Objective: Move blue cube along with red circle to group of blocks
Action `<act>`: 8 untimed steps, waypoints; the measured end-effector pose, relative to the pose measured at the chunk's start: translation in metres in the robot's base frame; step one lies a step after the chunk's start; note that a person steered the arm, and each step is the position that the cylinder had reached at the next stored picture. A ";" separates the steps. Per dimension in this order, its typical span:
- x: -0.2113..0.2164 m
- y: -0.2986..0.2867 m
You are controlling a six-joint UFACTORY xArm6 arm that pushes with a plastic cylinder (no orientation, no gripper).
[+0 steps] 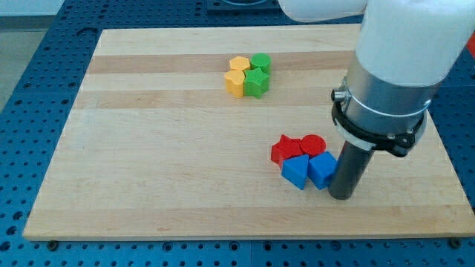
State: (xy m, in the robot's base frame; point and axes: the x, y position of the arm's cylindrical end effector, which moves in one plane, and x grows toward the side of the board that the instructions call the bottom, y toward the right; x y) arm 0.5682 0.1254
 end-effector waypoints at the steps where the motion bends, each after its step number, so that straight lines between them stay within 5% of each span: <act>1: -0.020 -0.014; 3: -0.105 0.007; 5: -0.105 0.019; 8: -0.112 -0.081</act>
State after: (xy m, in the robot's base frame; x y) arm 0.4560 0.0441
